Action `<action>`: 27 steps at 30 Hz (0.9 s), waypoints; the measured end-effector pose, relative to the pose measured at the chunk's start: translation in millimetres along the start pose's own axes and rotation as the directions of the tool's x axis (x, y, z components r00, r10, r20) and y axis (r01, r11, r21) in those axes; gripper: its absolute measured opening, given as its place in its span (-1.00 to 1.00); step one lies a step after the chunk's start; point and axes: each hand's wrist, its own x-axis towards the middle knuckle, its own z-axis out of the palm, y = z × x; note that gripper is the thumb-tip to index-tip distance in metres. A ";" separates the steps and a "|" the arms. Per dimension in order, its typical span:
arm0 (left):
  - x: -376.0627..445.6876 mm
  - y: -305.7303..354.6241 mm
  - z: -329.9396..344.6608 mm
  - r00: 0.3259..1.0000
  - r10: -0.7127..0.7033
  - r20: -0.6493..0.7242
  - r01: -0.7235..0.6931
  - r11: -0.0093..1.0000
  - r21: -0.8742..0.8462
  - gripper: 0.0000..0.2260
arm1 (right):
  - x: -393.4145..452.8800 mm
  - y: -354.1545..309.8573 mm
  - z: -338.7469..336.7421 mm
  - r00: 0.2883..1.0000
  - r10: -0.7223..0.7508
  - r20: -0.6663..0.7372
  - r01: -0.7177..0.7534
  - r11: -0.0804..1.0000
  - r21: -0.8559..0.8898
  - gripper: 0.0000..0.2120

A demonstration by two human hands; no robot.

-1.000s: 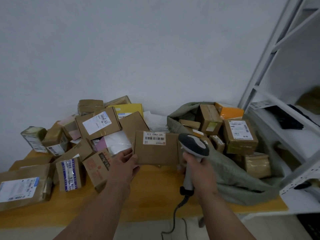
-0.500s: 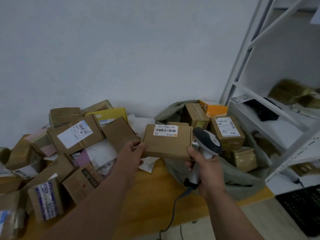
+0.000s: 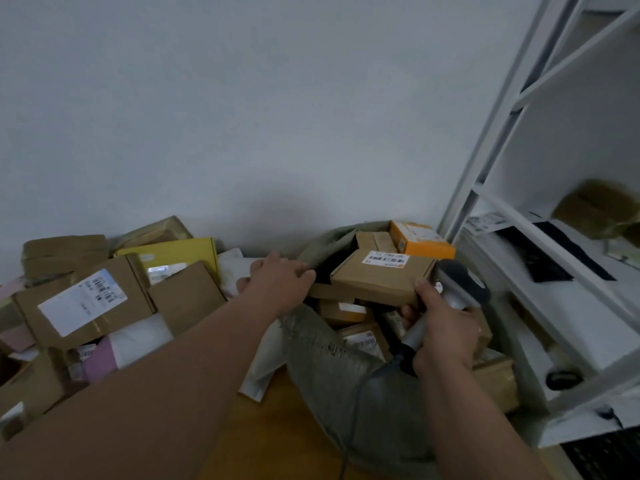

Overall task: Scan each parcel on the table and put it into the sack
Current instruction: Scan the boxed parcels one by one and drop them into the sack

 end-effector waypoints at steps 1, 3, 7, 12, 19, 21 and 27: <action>7.6 2.5 0.3 0.998 -0.031 0.047 0.028 0.998 0.050 -0.45 | 10.1 -0.4 5.4 1.000 0.008 0.006 -0.008 1.000 -0.016 -0.57; 21.6 1.4 3.2 0.987 -0.110 0.116 0.100 0.991 0.088 -0.45 | 28.0 0.8 16.9 1.000 0.024 0.020 -0.023 0.999 -0.039 -0.57; 25.7 10.3 -12.0 0.982 -0.155 -0.108 0.120 0.952 -0.283 -0.63 | 47.8 12.3 40.7 0.986 0.107 0.126 -0.093 0.990 -0.109 -0.61; 26.0 17.3 -26.4 0.944 -0.262 -0.203 0.099 0.808 -0.580 -0.82 | 35.1 23.8 58.5 0.816 0.327 0.476 -0.171 0.924 -0.342 -0.78; 10.1 -0.6 -21.6 0.932 -0.277 -0.233 0.075 0.778 -0.624 -0.81 | 27.7 29.8 65.8 0.843 0.265 0.468 -0.087 0.926 -0.367 -0.95; -1.6 -6.2 -23.3 0.932 -0.277 -0.234 0.079 0.785 -0.614 -0.79 | 22.0 32.0 66.3 0.848 0.253 0.465 -0.084 0.931 -0.355 -0.92; -41.5 -57.2 -22.2 0.901 -0.323 -0.289 0.111 0.817 -0.566 -0.63 | -19.8 41.7 72.0 0.844 0.209 0.493 -0.043 0.944 -0.327 -0.85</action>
